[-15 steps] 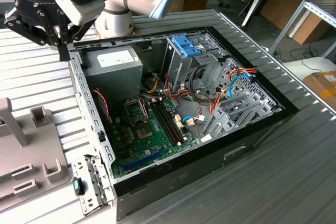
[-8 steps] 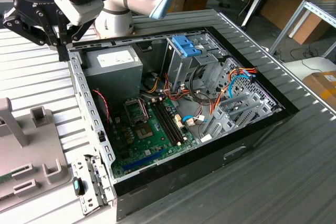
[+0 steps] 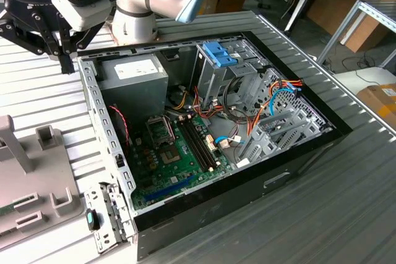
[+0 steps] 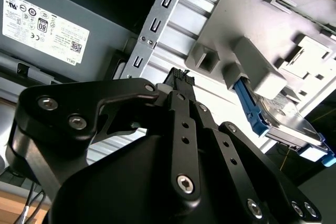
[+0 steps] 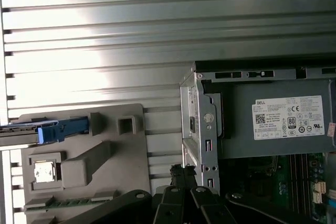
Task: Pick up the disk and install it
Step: 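Reach for the disk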
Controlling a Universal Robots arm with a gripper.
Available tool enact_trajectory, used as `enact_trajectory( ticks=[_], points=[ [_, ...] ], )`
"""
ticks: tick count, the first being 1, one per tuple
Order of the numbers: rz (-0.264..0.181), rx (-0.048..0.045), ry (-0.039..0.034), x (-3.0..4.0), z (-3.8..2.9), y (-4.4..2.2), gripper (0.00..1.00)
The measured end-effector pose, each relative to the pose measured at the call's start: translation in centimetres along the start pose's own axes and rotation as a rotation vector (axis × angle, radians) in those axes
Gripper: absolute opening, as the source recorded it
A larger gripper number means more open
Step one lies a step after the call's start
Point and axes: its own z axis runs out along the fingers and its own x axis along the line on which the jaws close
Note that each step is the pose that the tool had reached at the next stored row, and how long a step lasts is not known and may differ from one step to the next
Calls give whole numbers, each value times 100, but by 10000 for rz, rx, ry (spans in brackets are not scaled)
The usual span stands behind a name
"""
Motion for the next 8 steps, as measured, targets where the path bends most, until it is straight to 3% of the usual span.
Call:
enact_trajectory(
  ticks=[8],
  points=[
    [0, 0, 0, 3, 0, 0, 11]
  ],
)
